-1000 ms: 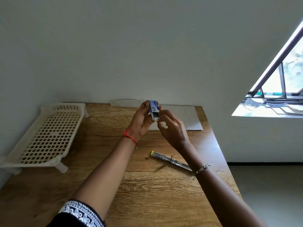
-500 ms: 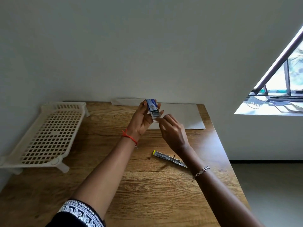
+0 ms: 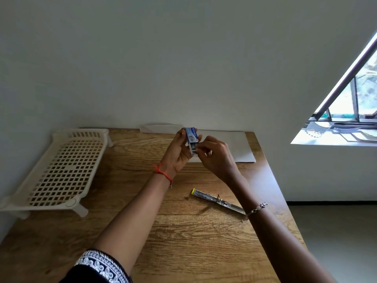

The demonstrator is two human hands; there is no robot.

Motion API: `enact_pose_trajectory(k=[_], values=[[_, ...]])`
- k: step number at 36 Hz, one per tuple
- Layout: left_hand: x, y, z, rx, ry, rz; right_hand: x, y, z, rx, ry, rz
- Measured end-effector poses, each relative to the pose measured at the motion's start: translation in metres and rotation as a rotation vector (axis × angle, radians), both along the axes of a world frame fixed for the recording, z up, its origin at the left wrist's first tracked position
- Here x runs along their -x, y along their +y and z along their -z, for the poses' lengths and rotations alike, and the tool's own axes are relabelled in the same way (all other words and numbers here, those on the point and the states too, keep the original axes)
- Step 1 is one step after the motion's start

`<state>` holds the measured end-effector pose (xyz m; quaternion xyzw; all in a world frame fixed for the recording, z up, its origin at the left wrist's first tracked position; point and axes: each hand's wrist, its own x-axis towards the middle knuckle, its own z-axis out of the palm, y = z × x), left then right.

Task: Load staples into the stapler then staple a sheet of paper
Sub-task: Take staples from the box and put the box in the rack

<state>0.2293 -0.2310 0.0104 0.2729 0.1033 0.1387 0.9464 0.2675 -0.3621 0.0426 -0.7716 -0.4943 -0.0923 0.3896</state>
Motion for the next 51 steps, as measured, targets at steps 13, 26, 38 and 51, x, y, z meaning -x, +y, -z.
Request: enact_pose_trajectory(k=[13,26,38,51], values=[[0.002,0.0,-0.001,-0.133,0.07,-0.001,-0.01,0.003,-0.008,0.288,-0.131,-0.061],[0.002,0.0,-0.004,-0.047,0.051,-0.039,-0.009,0.002,-0.003,-0.193,0.632,-0.026],[0.002,0.0,-0.002,0.053,0.045,-0.035,-0.02,-0.014,0.01,-0.555,1.446,-0.104],[0.002,-0.002,-0.008,0.04,0.057,0.001,-0.005,-0.003,0.015,-0.322,0.849,-0.116]])
